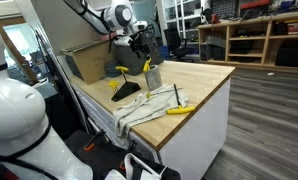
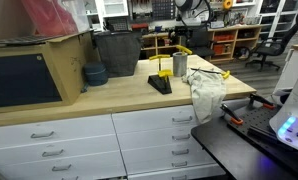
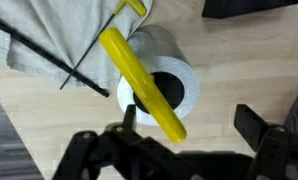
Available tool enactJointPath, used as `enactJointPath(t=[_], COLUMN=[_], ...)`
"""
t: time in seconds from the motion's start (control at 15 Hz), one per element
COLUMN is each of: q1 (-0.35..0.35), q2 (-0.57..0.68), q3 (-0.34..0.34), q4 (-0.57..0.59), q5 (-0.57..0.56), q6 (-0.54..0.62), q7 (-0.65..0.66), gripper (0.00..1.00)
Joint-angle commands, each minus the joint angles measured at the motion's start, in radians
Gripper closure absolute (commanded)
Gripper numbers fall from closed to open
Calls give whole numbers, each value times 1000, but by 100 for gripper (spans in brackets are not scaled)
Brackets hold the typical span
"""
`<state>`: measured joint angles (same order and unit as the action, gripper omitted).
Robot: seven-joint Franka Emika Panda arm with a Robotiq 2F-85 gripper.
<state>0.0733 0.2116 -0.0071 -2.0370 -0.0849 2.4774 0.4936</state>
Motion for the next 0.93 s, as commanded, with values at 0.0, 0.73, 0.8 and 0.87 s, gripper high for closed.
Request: enactJointPath(t=[0.0, 0.73, 0.8, 0.87], q1=[-6, -15, -15, -17], q2=[30, 38, 41, 45], q3=[10, -8, -8, -8], q4=[52, 51, 51, 50], q5=[26, -35, -43, -48], q6=[-67, -117, -122, -126], q7=[-146, -324, -335, -343], gripper=[0, 0, 0, 0])
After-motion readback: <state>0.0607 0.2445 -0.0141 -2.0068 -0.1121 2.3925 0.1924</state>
